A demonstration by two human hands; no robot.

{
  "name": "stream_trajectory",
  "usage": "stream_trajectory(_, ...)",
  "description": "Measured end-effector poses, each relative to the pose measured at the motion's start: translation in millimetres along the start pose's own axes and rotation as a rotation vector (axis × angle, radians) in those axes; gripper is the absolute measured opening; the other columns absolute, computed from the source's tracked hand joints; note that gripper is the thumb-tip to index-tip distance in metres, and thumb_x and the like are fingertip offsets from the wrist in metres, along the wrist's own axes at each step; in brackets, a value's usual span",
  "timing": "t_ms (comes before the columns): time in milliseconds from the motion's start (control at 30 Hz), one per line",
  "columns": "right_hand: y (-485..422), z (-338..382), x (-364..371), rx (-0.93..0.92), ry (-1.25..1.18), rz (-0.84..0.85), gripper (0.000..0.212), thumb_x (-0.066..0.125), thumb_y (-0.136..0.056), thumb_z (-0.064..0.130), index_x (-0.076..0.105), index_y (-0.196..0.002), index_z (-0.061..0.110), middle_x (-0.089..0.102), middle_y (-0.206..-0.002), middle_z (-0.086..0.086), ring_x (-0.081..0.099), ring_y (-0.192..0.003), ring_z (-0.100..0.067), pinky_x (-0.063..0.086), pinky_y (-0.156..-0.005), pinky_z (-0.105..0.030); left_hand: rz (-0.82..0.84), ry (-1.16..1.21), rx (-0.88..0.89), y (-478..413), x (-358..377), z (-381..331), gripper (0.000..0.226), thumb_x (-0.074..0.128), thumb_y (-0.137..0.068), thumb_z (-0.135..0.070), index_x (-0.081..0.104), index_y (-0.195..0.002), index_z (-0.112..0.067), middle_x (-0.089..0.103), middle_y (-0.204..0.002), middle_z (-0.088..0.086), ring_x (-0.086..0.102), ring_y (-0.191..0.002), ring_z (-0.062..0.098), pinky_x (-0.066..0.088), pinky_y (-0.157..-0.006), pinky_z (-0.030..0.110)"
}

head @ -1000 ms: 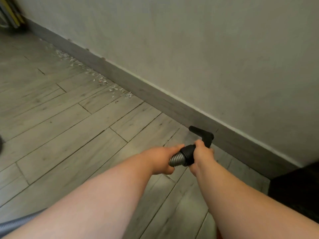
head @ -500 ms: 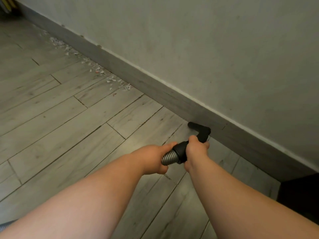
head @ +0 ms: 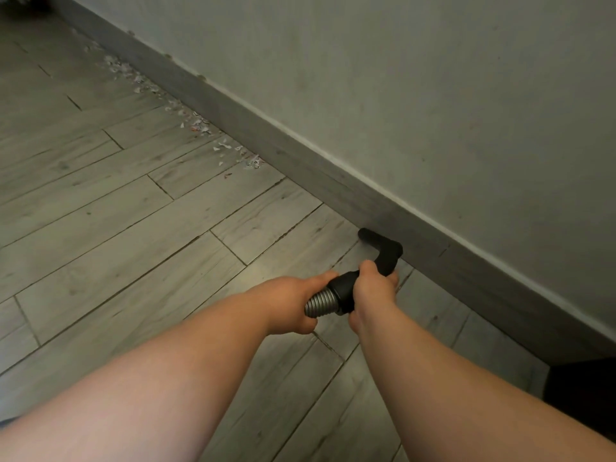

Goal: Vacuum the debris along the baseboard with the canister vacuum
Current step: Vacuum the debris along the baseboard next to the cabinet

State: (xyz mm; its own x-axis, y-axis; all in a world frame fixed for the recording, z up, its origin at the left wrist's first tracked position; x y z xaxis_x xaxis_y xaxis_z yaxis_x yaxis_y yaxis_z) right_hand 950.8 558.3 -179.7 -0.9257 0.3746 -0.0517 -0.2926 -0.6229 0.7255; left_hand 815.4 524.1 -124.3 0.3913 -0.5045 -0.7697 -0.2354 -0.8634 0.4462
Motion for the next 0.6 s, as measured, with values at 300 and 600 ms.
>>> stream_trajectory(300, -5.9, -15.9, 4.4, -0.021, -0.026, 0.027, 0.062, 0.051, -0.094, 0.023, 0.025, -0.148, 0.039, 0.058, -0.108, -0.007, 0.062, -0.092, -0.028, 0.055, -0.087, -0.051, 0.001, -0.087, 0.003, 0.1, 8.9, 11.5, 0.087, 0.059, -0.085, -0.022, 0.003, -0.146, -0.047, 0.052, -0.082, -0.005, 0.054, -0.072, 0.016, 0.048, -0.064, 0.03)
stream_trajectory(600, -13.8, -1.2, 29.9, -0.008, -0.017, 0.061, 0.059, 0.053, -0.094, 0.023, 0.031, -0.146, 0.04, 0.059, -0.106, -0.006, 0.063, -0.09, -0.028, 0.056, -0.081, -0.049, -0.039, -0.043, -0.013, -7.4, -7.3, 21.3, 0.087, 0.06, -0.085, -0.022, 0.004, -0.147, -0.045, 0.062, -0.1, 0.002, 0.061, -0.083, 0.02, 0.055, -0.076, 0.035)
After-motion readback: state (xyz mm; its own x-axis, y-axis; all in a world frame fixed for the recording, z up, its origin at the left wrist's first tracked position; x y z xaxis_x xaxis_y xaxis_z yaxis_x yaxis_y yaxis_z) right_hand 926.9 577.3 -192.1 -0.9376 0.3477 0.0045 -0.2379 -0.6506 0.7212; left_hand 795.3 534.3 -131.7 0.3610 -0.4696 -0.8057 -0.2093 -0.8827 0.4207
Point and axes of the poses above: each hand's wrist, its own y-axis away from the middle knuckle, its own x-axis out of the palm, z = x × y, the point moved 8 cm from there along -y, towards the middle knuckle
